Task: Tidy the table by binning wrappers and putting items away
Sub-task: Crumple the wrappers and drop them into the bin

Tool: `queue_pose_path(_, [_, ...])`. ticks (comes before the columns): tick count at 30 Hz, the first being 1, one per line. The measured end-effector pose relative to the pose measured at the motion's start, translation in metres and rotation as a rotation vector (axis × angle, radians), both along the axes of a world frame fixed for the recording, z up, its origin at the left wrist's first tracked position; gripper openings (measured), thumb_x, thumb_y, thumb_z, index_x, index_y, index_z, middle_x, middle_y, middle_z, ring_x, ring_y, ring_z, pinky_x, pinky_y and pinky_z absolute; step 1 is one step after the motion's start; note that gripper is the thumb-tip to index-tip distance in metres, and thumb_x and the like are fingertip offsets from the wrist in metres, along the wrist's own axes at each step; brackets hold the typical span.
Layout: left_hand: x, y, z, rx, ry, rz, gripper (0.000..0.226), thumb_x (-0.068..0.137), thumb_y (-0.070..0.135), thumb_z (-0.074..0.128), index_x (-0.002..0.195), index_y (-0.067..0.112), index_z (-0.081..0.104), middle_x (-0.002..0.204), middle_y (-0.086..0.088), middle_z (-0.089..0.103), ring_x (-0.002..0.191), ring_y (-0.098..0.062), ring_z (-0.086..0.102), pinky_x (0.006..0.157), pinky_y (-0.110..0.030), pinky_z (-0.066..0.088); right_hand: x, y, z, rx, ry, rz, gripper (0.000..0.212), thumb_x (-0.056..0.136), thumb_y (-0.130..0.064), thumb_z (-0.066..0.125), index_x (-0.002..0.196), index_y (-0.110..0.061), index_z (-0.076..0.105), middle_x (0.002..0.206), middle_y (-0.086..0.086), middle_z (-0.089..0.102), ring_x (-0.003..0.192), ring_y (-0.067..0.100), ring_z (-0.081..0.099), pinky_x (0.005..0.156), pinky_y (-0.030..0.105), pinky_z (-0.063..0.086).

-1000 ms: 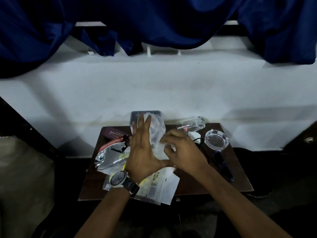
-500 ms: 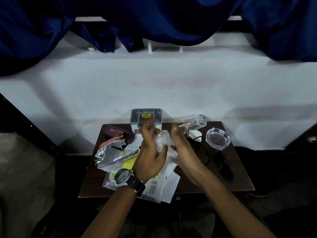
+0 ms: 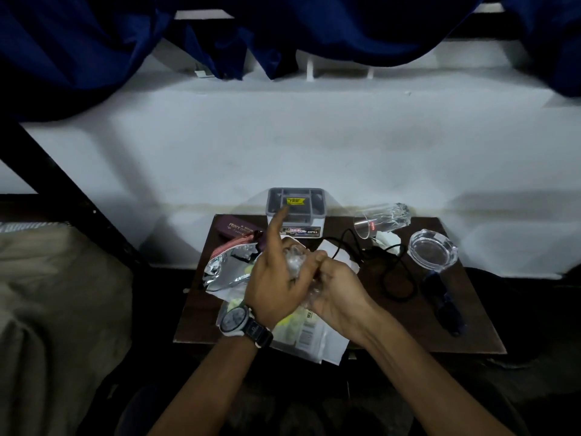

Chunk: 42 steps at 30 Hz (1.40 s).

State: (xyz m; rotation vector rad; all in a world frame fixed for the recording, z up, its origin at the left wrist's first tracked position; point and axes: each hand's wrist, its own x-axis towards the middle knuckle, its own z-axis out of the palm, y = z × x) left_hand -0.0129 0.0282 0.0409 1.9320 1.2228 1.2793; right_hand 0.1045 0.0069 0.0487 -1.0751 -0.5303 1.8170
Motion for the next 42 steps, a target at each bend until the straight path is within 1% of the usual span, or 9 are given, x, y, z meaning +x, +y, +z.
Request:
queue_pose_path(5, [-0.028, 0.012, 0.007, 0.128, 0.174, 0.150, 0.075, 0.099, 0.040, 0.057, 0.160, 0.035, 0.015, 0.088, -0.004, 0.078, 0.077, -0.028, 0.075, 0.064, -0.038, 0.060, 0.011, 0.018, 0.003, 0.020, -0.284, 0.165, 0.030, 0.100, -0.033, 0.050, 0.104, -0.011, 0.070, 0.079, -0.004, 0.073, 0.075, 0.016, 0.069, 0.091, 0.047, 0.055])
queue_pose_path(8, [-0.045, 0.020, 0.022, 0.200, 0.125, 0.203, 0.076, 0.099, 0.027, 0.058, 0.162, 0.026, 0.015, 0.093, 0.008, 0.074, 0.078, -0.023, 0.076, 0.070, -0.042, 0.063, 0.000, 0.029, -0.011, 0.247, -0.798, 0.115, 0.044, 0.091, -0.038, 0.067, 0.128, -0.014, 0.065, 0.118, -0.001, 0.071, 0.104, 0.020, 0.067, 0.102, 0.042, 0.052])
queue_pose_path(11, [-0.069, 0.025, 0.040, 0.266, 0.116, 0.319, 0.074, 0.098, 0.015, 0.062, 0.160, 0.009, 0.022, 0.106, 0.011, 0.067, 0.077, -0.024, 0.076, 0.073, -0.028, 0.059, -0.026, 0.040, -0.029, 0.630, -1.295, 0.359, 0.089, 0.081, -0.058, 0.074, 0.154, -0.029, 0.031, 0.165, 0.002, 0.023, 0.152, 0.026, 0.024, 0.120, 0.050, 0.029])
queue_pose_path(14, [-0.103, 0.028, 0.045, 0.191, 0.099, 0.402, 0.072, 0.100, 0.020, 0.058, 0.161, 0.021, 0.020, 0.096, 0.000, 0.077, 0.071, -0.024, 0.075, 0.073, -0.036, 0.063, -0.062, 0.055, -0.042, 0.920, -1.656, 0.541, 0.122, 0.067, -0.079, 0.071, 0.160, -0.022, 0.016, 0.171, 0.007, -0.009, 0.157, 0.034, -0.006, 0.118, 0.068, 0.012])
queue_pose_path(22, [-0.130, 0.034, 0.012, 0.040, 0.318, 0.351, 0.070, 0.099, 0.038, 0.053, 0.159, 0.030, 0.020, 0.101, -0.009, 0.080, 0.068, -0.029, 0.075, 0.068, -0.047, 0.063, -0.107, 0.074, -0.058, 1.076, -1.933, 0.555, 0.061, 0.082, -0.023, 0.074, 0.138, -0.012, 0.055, 0.142, 0.019, 0.048, 0.132, 0.042, 0.043, 0.097, 0.060, 0.047])
queue_pose_path(28, [-0.125, 0.028, 0.002, 0.075, 0.228, 0.410, 0.061, 0.100, 0.026, 0.059, 0.155, 0.025, 0.033, 0.116, 0.002, 0.078, 0.092, -0.022, 0.077, 0.077, -0.030, 0.061, -0.087, 0.072, -0.051, 1.180, -1.786, 0.192, 0.037, 0.080, -0.012, 0.066, 0.117, -0.016, 0.070, 0.115, 0.010, 0.065, 0.101, 0.036, 0.065, 0.082, 0.044, 0.055])
queue_pose_path(33, [-0.110, 0.026, 0.015, 0.023, -0.058, 0.453, 0.052, 0.100, 0.031, 0.062, 0.148, 0.025, 0.041, 0.114, 0.009, 0.077, 0.111, 0.021, 0.059, 0.085, -0.020, 0.059, -0.068, 0.067, -0.022, 0.921, -1.212, -0.233, 0.030, 0.091, -0.006, 0.062, 0.116, -0.020, 0.071, 0.114, -0.001, 0.066, 0.097, 0.015, 0.066, 0.079, 0.032, 0.056])
queue_pose_path(36, [-0.090, 0.026, 0.020, -0.055, -0.217, 0.408, 0.056, 0.098, 0.035, 0.066, 0.147, 0.023, 0.042, 0.114, 0.010, 0.074, 0.106, 0.017, 0.064, 0.081, -0.006, 0.051, -0.077, 0.058, -0.001, 0.770, -0.884, -0.237, 0.027, 0.093, 0.000, 0.060, 0.110, -0.017, 0.072, 0.107, -0.005, 0.073, 0.099, 0.007, 0.068, 0.086, 0.026, 0.056])
queue_pose_path(42, [-0.063, 0.032, 0.022, -0.154, -0.491, 0.361, 0.085, 0.076, 0.047, 0.083, 0.144, 0.028, 0.036, 0.107, 0.003, 0.077, 0.108, -0.011, 0.072, 0.102, -0.041, 0.055, -0.084, 0.047, 0.026, 0.435, -0.240, -0.162, 0.035, 0.099, 0.004, 0.041, 0.105, -0.017, 0.068, 0.092, 0.000, 0.069, 0.063, -0.002, 0.061, 0.055, 0.015, 0.044])
